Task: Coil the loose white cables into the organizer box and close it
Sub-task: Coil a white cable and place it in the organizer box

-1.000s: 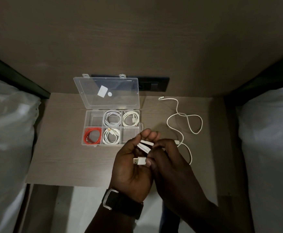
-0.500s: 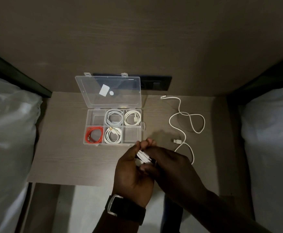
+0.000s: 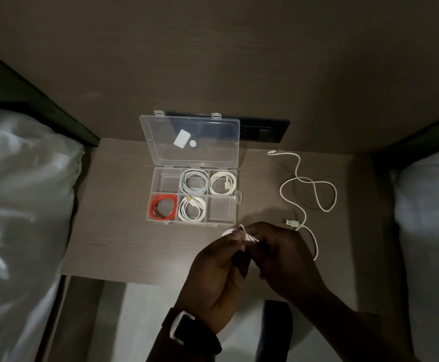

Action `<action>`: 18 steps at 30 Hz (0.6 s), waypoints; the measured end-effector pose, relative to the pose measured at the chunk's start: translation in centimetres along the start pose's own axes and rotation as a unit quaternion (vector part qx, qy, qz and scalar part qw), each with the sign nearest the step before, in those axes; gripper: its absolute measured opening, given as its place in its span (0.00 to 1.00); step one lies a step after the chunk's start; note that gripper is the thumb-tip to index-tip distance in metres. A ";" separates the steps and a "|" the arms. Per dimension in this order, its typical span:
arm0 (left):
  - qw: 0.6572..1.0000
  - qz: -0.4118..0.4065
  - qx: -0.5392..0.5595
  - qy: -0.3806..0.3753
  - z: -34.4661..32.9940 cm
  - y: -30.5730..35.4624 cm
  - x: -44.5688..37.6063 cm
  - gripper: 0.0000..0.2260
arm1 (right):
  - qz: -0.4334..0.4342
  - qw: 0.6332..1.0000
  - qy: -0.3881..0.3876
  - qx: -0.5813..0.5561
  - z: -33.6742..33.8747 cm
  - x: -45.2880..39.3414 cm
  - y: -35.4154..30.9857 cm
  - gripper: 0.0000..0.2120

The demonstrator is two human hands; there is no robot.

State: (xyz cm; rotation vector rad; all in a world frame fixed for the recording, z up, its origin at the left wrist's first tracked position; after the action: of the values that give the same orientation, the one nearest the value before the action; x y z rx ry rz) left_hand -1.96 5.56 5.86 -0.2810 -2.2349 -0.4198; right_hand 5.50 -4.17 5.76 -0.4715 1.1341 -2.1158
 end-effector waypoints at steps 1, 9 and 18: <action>1.000 -0.006 -0.023 -0.008 0.4 0.2 0.2 0.10 | -0.007 1.000 0.006 -0.015 -0.2 0.0 0.1 0.06; 0.950 -0.122 -0.286 0.014 2.4 2.5 2.4 0.12 | -0.094 0.984 0.110 -0.101 -1.0 -1.0 1.2 0.07; 0.868 -0.246 -0.339 0.266 9.1 6.3 -3.5 0.12 | -0.177 0.964 0.079 -0.181 -4.4 -7.3 7.0 0.10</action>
State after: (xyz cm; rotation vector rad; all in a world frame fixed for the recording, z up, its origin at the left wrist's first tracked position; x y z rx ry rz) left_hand -3.95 14.68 -1.10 0.0624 -1.5192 -1.3864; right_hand 10.77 0.87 -2.44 -0.7302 1.6471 -2.2824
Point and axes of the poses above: each hand's wrist, its own x-axis away from the middle knuckle, its own z-axis out of the back of the hand, y = z × x, the point moved 4 cm from there along -x, towards the middle knuckle, and after that the axes turned 14 degrees about z, right-handed, at the moved point
